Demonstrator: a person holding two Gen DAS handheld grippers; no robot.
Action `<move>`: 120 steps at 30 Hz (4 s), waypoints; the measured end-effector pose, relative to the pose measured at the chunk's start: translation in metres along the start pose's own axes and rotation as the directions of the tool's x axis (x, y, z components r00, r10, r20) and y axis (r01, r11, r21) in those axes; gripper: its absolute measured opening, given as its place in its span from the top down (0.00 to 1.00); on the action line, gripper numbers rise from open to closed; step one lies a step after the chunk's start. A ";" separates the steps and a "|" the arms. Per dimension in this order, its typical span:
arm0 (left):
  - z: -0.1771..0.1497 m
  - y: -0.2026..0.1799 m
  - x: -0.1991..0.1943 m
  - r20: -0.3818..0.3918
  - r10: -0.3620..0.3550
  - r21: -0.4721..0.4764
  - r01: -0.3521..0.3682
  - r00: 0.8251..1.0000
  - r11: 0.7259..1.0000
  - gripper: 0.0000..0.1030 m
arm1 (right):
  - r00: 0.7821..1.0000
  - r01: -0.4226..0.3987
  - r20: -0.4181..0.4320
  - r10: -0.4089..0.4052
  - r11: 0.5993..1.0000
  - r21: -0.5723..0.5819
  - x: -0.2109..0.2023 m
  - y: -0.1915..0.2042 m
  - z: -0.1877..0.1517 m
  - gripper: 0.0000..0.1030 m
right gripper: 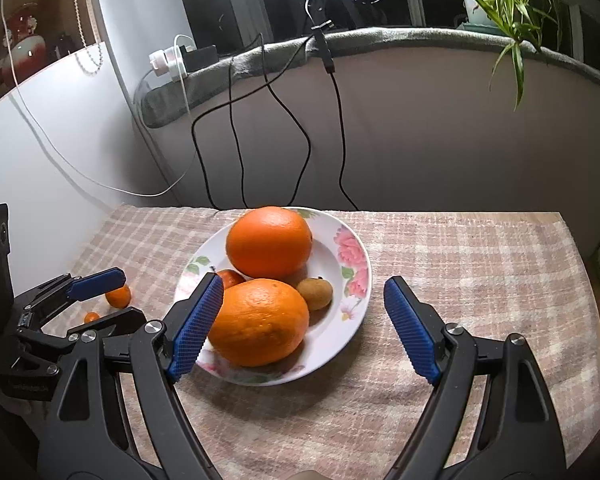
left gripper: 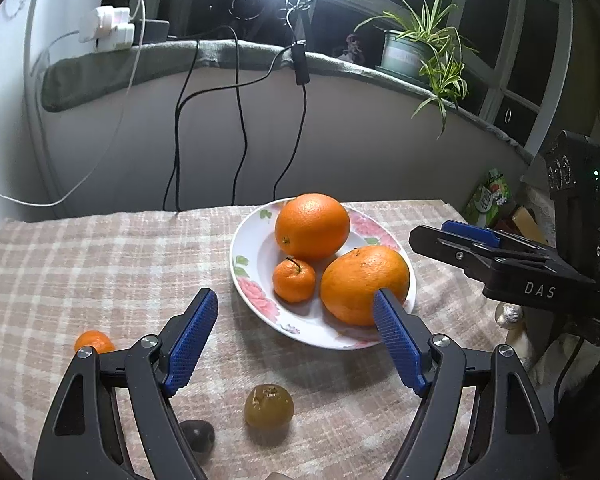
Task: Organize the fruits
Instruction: 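Pull both tools back from the plate toward the remaining fruit, then close the right tool on the wrinkled olive fruit while the left tool closes on a dark plum, then carry the wrinkled fruit with the right tool while the left tool carries the plum to the plate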
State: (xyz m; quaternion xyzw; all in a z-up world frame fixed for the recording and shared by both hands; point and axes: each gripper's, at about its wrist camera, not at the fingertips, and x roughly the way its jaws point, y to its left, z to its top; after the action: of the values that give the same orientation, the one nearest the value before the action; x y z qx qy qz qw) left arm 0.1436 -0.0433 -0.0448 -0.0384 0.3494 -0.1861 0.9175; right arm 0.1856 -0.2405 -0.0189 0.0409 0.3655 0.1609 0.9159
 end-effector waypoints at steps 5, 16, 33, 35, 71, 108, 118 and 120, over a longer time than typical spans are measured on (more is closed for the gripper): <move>-0.001 -0.001 -0.011 0.008 0.009 0.003 -0.009 1.000 1.000 0.22 | 1.000 -0.004 0.008 0.004 1.000 -0.014 -0.010 0.009 -0.001 0.18; -0.014 0.026 -0.046 0.031 0.075 -0.049 -0.073 0.997 0.996 0.22 | 0.997 -0.033 0.072 0.041 0.994 -0.108 -0.039 0.052 -0.010 0.18; -0.075 0.096 -0.092 -0.016 0.157 -0.235 -0.156 0.987 0.959 0.47 | 0.983 -0.171 -0.100 0.157 0.974 -0.147 -0.017 0.110 -0.055 0.29; -0.079 0.093 -0.092 -0.024 0.151 -0.227 -0.152 0.988 0.962 0.51 | 0.978 -0.182 -0.126 0.166 0.975 -0.129 -0.011 0.109 -0.060 0.36; -0.096 0.071 -0.036 -0.168 0.037 -0.159 -0.065 0.985 0.985 0.77 | 0.942 -0.220 -0.290 0.171 0.965 -0.143 0.067 0.128 -0.071 0.67; -0.068 0.054 -0.048 -0.091 0.035 -0.148 -0.048 0.995 0.988 0.78 | 0.968 -0.210 -0.161 0.193 0.973 -0.096 0.013 0.102 -0.049 0.71; -0.049 0.042 -0.039 -0.068 0.019 -0.115 -0.027 0.997 0.993 0.78 | 0.983 -0.163 -0.098 0.156 0.985 -0.062 -0.008 0.071 -0.037 0.71; -0.046 0.039 -0.036 -0.068 0.016 -0.107 -0.023 0.998 0.994 0.78 | 0.985 -0.152 -0.089 0.146 0.987 -0.057 -0.010 0.064 -0.035 0.71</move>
State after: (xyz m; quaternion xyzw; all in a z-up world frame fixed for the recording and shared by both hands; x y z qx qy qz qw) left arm 0.1009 0.0092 -0.0643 -0.0781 0.3900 -0.1592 0.9036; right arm 0.1379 -0.1844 -0.0253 0.0323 0.3944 0.2420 0.8859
